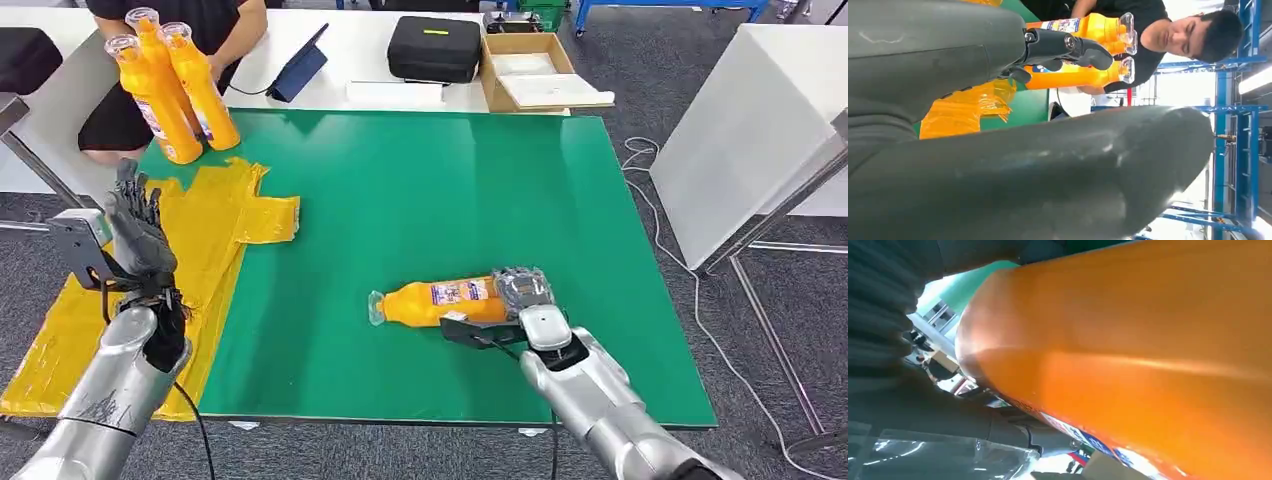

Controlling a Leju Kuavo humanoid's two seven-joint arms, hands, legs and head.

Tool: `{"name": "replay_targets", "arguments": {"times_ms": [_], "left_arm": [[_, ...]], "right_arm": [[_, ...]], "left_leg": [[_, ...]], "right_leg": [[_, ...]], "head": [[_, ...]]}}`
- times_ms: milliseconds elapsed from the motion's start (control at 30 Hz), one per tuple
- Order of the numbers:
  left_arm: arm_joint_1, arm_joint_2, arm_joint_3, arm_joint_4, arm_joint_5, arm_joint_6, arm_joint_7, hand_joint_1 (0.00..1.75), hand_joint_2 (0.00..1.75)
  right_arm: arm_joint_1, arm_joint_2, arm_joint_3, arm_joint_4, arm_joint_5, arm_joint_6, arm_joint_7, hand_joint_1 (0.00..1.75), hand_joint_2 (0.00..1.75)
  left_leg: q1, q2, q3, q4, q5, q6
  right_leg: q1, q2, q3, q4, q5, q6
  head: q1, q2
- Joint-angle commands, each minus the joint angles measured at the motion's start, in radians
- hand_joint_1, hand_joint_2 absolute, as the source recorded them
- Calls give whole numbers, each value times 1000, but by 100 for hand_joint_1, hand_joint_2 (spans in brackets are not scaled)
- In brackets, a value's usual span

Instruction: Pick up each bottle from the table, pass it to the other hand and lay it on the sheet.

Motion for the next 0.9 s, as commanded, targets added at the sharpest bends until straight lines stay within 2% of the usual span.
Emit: {"name": "replay_targets", "arguments": {"times_ms": [33,100,433,533,567,633,667,767,900], "left_arm": [[-54,-19,-16,85,4,-6,-4,0,0],[-54,-20,-16,83,4,-6,-5,0,0],[-54,-21,-16,84,5,-7,-5,0,0],[-50,-24,-14,88,6,-20,-2,0,0],[-45,-25,-17,93,20,-42,23,0,0],[-15,-30,-15,92,57,-89,52,0,0],[-2,-33,-18,96,84,-122,66,0,0],[58,-33,-33,80,147,-183,90,0,0],[59,-32,-35,77,149,-184,87,0,0]], "right_arm": [[51,-6,-46,36,1,13,-19,175,175],[50,-3,-48,39,3,13,-20,175,175],[44,3,-51,48,4,12,-22,175,175],[46,8,-69,53,6,-9,-30,175,175],[52,5,-79,34,5,-23,-37,175,175],[69,-10,-103,-42,-10,-45,-55,175,175],[73,-15,-121,-106,-29,-45,-66,175,175],[93,-53,-143,-303,-66,16,-76,175,175],[96,-57,-143,-318,-68,28,-74,175,175]], "left_leg": [[-1,-9,4,-3,0,-2],[-2,-11,5,-3,-1,-3],[0,-5,2,-1,0,-1],[-1,-8,4,-2,0,-2],[0,-6,3,-2,0,-1],[-2,-9,4,-3,0,-2],[-1,-4,3,-2,0,-1],[-2,-3,1,-2,0,-1],[-2,-4,1,-1,-2,-1]], "right_leg": [[-2,-4,5,-1,-3,0],[-3,-5,6,-1,-4,0],[0,-2,3,-1,-1,0],[-2,-4,4,-1,-2,0],[-1,-3,3,-1,-2,0],[-2,-4,5,-1,-3,0],[-1,-1,3,-1,-1,0],[-2,-1,2,0,-1,0],[-3,0,1,1,-3,0]], "head": [[0,0],[0,0],[0,0],[0,0],[0,0],[0,0],[0,0],[0,0],[0,0]]}}
